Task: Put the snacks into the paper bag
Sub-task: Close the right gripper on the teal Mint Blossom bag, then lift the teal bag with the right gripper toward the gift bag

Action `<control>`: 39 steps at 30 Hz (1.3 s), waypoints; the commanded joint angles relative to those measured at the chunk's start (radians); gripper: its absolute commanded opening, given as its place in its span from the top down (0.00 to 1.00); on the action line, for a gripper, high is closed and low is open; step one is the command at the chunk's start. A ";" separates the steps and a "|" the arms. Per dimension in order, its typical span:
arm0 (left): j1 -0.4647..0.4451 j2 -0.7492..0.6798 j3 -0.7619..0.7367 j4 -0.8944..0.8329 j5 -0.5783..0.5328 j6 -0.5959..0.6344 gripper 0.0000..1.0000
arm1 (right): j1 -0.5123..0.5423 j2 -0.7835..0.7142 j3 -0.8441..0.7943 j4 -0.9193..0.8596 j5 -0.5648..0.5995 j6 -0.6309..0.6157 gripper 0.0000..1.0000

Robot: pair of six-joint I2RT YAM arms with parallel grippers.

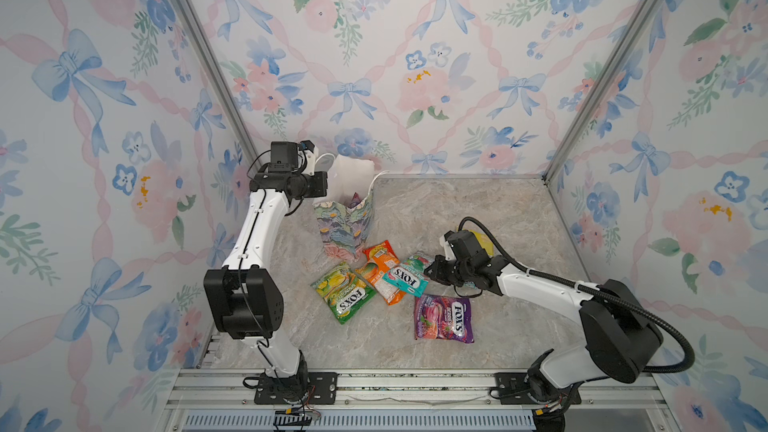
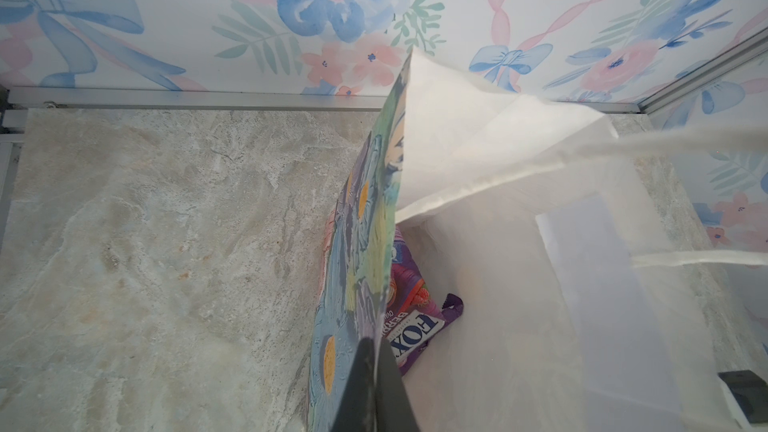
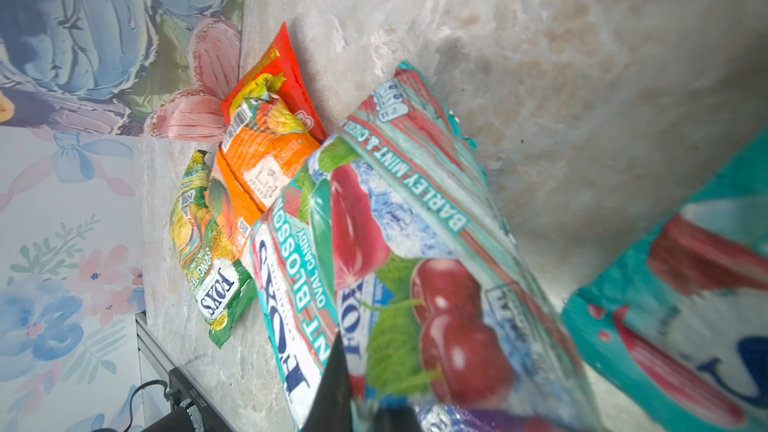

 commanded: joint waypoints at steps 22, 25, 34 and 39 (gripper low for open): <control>0.005 -0.001 -0.008 -0.011 0.023 -0.005 1.00 | -0.017 -0.036 0.364 -0.248 0.061 -0.291 1.00; 0.005 -0.004 -0.008 -0.011 0.021 -0.004 1.00 | -0.022 -0.021 0.433 -0.260 0.068 -0.320 1.00; 0.004 -0.003 -0.010 -0.011 0.023 -0.001 1.00 | -0.040 0.036 0.611 -0.311 0.098 -0.405 1.00; 0.005 -0.002 -0.009 -0.011 0.027 -0.001 1.00 | -0.064 0.058 0.705 -0.345 0.111 -0.452 1.00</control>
